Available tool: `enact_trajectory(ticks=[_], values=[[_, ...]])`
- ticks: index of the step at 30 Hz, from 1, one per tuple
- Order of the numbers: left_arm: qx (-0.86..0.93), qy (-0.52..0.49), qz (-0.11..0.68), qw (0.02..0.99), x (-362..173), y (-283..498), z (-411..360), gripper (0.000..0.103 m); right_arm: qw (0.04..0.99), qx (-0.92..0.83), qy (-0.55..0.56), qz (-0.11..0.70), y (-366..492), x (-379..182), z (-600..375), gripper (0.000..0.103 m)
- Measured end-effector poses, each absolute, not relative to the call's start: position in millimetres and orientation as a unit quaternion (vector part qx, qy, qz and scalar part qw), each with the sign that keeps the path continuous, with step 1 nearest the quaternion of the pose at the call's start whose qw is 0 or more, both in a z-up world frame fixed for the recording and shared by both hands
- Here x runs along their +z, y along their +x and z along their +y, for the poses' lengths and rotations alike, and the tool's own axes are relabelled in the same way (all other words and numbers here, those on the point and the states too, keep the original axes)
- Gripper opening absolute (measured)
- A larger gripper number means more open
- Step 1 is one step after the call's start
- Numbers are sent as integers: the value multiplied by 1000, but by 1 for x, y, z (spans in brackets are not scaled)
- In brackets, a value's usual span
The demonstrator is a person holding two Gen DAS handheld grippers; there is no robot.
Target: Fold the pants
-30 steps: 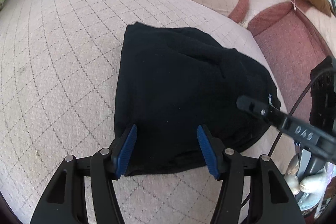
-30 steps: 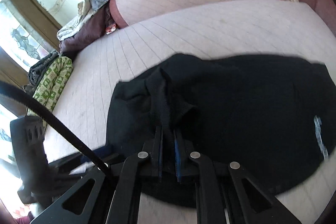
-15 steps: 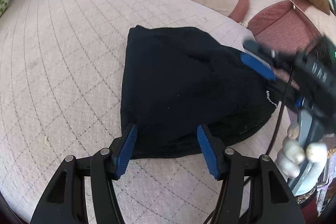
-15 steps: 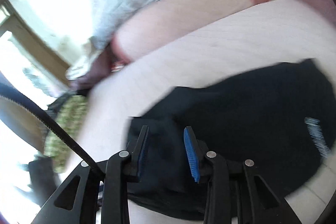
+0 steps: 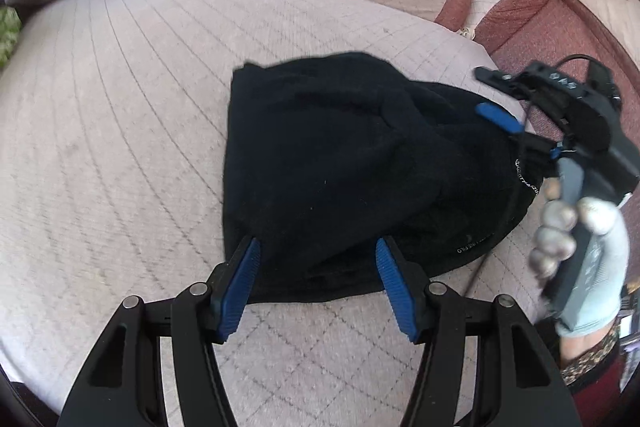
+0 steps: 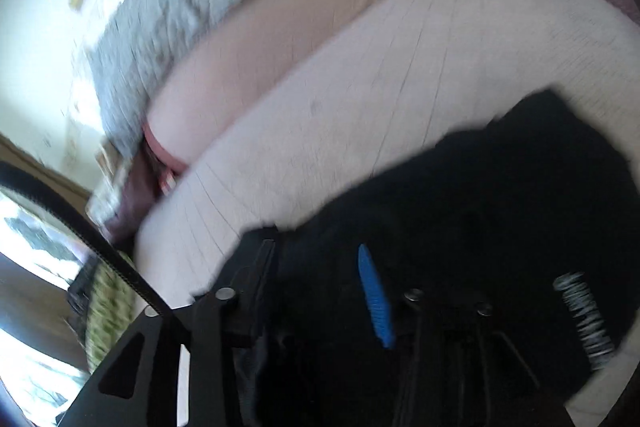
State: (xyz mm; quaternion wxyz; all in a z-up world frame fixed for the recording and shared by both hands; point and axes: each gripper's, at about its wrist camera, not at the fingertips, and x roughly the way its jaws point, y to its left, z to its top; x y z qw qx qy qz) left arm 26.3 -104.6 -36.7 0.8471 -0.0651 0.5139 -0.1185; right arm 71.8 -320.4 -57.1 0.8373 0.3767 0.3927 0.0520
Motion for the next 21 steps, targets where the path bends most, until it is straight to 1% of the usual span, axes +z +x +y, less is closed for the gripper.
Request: enact_trajectory(ticks=[6,11,12,13,14,17,21], values=[[-124,-47,488,863,-8,18,-112,61,843,25,405,353,37,-40,-358,50],[-167,-44,482,859,16,36,-137,62,834,-43,444,326,-23,-28,-417,51],[-183,-43,482,856,23,47,-149,62,833,-62,448,318,-35,-27,-426,56],[-194,-40,484,853,26,56,-159,65,831,-88,453,311,-48,-27,-434,62],[-205,-37,487,849,28,65,-171,66,824,-116,462,306,-63,-31,-444,64],[-239,-28,507,828,26,101,-213,66,803,-133,478,329,-74,-46,-452,64],[-261,-10,527,809,18,138,-267,66,781,-114,498,359,-62,-64,-447,64]])
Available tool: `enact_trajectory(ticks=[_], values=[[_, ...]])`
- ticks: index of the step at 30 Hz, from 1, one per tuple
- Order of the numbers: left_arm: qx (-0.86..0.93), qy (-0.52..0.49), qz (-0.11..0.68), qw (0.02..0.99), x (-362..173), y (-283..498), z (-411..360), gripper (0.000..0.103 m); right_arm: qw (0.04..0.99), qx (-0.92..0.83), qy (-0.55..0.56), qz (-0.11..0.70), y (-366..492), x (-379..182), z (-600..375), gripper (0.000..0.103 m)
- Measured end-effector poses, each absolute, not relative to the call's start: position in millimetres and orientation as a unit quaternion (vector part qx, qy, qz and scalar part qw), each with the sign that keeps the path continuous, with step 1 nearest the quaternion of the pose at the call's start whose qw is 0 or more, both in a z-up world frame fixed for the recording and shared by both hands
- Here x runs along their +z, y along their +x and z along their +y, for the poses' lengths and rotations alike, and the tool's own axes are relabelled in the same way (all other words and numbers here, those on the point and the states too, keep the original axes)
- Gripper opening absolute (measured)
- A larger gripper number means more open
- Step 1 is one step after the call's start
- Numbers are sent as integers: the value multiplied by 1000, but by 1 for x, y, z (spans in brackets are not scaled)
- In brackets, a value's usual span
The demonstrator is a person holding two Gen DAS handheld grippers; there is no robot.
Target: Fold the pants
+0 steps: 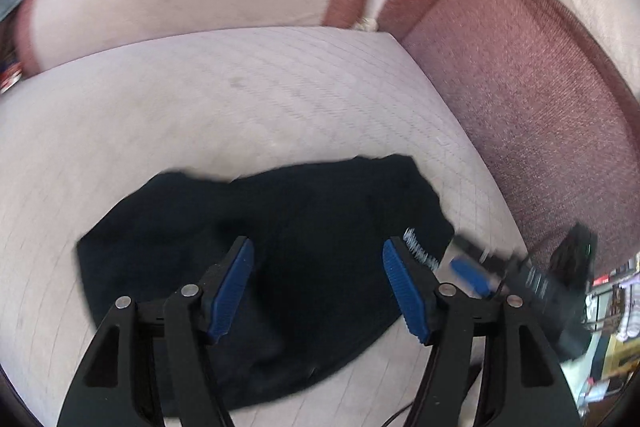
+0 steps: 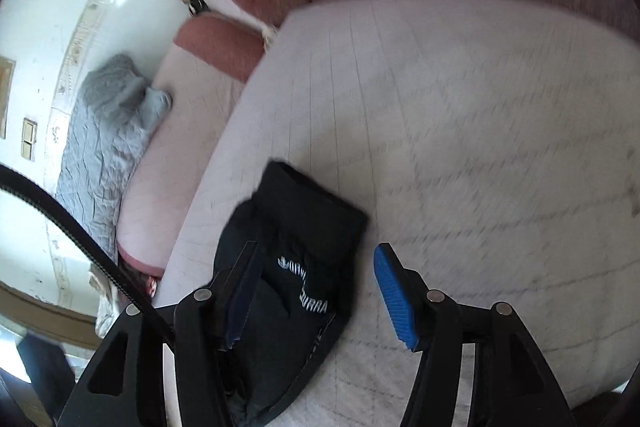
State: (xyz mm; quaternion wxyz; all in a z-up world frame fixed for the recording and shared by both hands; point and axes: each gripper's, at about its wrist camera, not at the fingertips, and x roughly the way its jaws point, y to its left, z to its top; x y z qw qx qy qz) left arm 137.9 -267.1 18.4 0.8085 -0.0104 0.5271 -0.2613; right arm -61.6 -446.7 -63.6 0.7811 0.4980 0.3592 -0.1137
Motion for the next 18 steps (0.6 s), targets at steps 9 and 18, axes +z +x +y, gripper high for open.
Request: enact_trajectory(ticks=[9,18], values=[[-331,48,574,747,-20,207,-390,66,766,-99,505,385,-53,-89,-438,64],[-363,142,615,686,-77,216,-456,65,770,-97,513,367,-41,-96,-440,69]])
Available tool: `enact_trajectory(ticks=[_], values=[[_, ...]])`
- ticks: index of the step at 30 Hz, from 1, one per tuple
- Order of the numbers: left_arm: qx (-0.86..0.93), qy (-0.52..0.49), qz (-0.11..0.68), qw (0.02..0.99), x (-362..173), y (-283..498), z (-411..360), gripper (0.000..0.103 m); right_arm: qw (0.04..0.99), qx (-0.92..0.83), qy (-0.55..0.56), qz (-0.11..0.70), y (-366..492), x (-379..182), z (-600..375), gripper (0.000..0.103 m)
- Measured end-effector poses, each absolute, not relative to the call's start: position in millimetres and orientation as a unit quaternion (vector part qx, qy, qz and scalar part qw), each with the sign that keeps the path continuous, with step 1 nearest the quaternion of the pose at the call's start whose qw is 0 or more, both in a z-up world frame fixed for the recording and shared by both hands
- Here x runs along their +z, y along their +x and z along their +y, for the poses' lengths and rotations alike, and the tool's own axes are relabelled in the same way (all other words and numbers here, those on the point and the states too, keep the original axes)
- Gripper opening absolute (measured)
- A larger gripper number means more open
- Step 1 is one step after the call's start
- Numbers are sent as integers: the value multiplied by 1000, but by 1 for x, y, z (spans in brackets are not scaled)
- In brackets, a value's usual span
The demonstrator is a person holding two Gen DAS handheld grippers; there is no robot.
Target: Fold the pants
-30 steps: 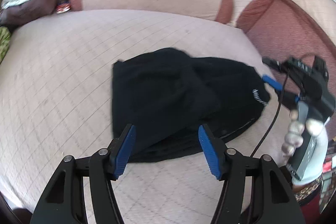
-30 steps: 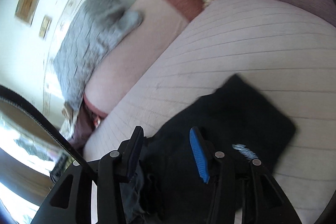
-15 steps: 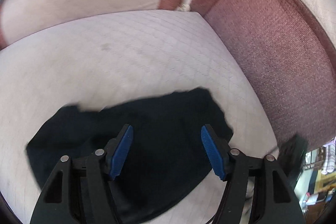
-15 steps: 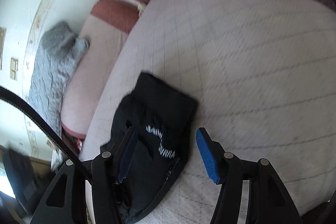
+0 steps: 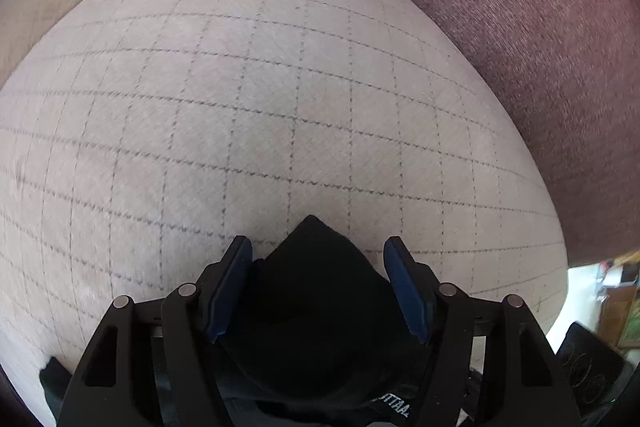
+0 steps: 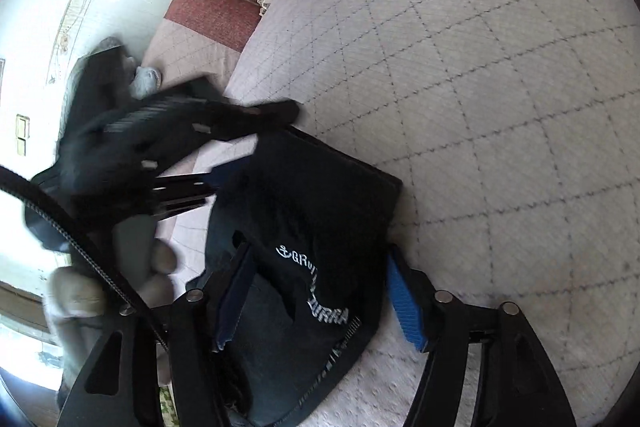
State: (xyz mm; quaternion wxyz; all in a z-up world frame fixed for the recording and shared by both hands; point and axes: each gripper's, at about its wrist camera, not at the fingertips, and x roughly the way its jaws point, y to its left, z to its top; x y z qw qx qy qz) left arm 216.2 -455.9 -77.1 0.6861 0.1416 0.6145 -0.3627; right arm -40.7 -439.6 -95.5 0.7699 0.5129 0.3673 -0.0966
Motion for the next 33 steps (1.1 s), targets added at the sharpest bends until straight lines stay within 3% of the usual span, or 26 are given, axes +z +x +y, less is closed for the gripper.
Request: enact_trajectory(ticks=[2,3,5,11,17,21,26,30,32,33], values=[[-378,137,604,688,-69,211,-452,22,767,-86,521,365,-40,-97,-442,51],[-381,133,605,686,-67,210,-449,19,762,-76,530,365,-38,-98,-443,31],[-385,124,594,695,-54,203,-436,15,758,-58,538,364,-36,-98,-442,27],[-382,58,556,736,-2,187,-365,15,831,14,443,336,-35,-48,-404,23],[-360,-62,527,767,35,174,-242,15,874,88,339,338,-29,-6,-333,23],[-333,-150,512,777,30,160,-157,15,883,134,271,360,-17,10,-269,23],[-285,-255,511,769,-15,149,-65,16,883,167,163,407,2,-8,-182,23],[-229,-287,531,764,-56,145,-20,21,870,180,93,450,9,-39,-137,38],[-224,-307,533,756,-67,139,3,36,858,199,92,465,6,-49,-129,45],[-222,-317,530,754,-69,133,14,37,857,204,87,464,2,-49,-127,50]])
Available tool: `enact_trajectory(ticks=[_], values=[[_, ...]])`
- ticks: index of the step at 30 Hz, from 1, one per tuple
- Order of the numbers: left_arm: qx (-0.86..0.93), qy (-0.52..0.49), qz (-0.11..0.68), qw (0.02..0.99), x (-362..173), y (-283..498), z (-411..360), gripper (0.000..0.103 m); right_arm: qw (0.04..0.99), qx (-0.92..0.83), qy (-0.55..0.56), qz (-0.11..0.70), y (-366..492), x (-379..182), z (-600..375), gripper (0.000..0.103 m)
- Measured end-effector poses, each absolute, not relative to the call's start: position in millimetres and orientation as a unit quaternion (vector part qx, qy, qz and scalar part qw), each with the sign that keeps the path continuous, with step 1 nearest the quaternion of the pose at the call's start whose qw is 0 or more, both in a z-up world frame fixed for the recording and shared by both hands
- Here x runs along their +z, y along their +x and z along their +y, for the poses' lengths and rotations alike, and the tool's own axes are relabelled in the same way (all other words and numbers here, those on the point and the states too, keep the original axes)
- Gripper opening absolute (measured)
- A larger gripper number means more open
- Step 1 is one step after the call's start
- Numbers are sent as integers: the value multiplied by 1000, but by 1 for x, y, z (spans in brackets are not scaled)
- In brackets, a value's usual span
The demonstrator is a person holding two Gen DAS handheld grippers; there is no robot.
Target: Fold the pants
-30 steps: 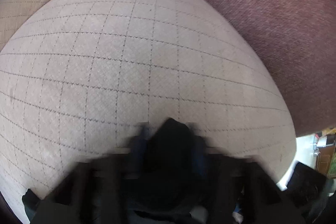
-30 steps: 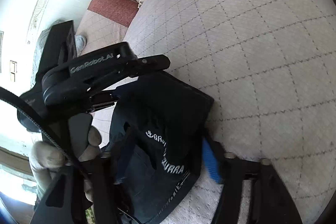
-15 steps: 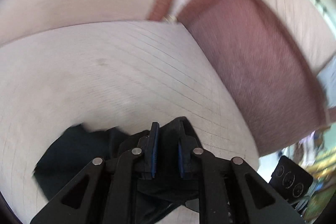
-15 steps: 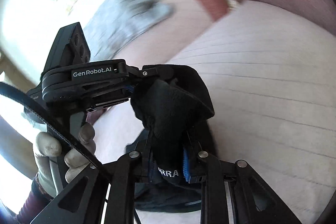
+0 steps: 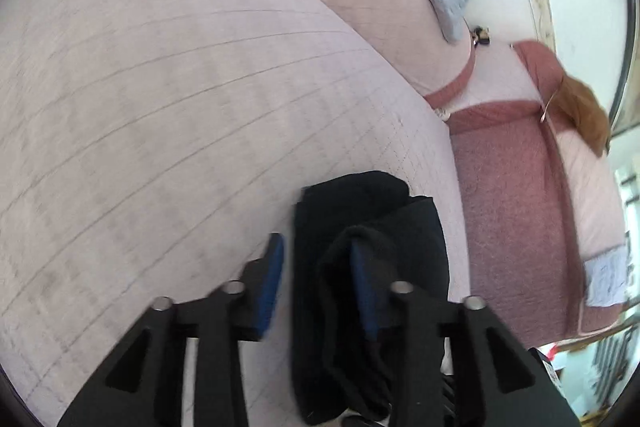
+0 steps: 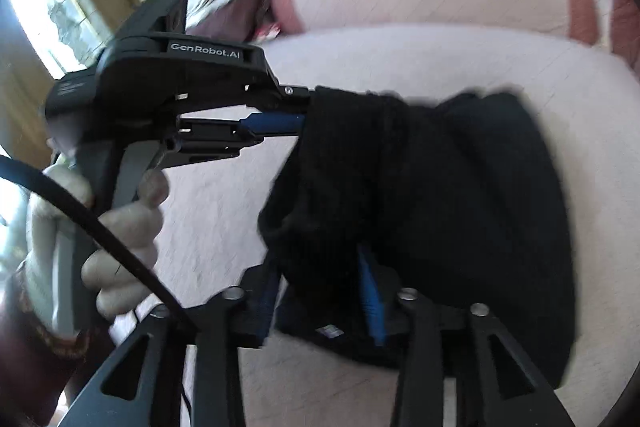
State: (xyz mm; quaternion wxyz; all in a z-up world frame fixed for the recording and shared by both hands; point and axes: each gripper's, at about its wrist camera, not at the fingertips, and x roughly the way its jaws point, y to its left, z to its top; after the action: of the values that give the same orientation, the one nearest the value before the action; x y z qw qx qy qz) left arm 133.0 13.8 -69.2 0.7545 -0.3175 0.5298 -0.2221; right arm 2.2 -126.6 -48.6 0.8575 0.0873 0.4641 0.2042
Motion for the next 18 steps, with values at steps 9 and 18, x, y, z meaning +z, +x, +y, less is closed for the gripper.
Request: enact_trajectory(ticks=[9,18], values=[[-202,-330,499,776,-58,93,44,49,853,223,85,464,-25,-21,-155,59],[-241,-335,441,797,-23,57,1,51,885,127,109,435,-8,13,-208,59]])
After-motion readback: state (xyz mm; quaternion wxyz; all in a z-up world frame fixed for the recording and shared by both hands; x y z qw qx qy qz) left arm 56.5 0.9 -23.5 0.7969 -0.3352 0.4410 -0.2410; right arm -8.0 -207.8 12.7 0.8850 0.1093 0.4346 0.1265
